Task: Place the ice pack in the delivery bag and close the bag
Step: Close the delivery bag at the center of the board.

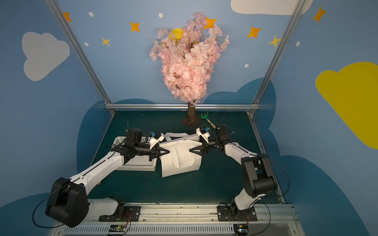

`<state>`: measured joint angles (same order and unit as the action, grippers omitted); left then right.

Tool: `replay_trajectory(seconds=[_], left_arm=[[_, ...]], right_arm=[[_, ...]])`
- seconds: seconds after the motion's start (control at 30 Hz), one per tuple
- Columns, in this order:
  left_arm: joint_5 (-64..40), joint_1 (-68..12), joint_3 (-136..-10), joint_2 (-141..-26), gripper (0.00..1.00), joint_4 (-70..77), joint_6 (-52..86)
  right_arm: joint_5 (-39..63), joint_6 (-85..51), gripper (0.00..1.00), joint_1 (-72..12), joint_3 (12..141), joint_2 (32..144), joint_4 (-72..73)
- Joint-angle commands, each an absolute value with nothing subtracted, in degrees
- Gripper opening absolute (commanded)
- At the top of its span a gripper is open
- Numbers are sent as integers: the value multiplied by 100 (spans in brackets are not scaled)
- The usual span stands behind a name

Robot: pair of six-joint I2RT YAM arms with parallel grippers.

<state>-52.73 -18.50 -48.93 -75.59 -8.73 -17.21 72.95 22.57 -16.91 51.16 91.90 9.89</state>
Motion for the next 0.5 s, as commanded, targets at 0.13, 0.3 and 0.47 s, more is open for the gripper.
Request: replay_trajectory(seconds=[0.13,0.3,0.47], left_arm=[[-5352,-1808,-4808,-7488,3,-782,-1835],[-5413,-1801,-4832,-7563,3,-755,-1803],[-5504,-1788,-4826,-7529,3,-813,-1873]], right_arm=[[7151,1331,84,-1572,4729,8913,1865],[7091,1020,73,-1535,4496,8723,2329],[7103,875,63,-1490,4526,8736,2403]])
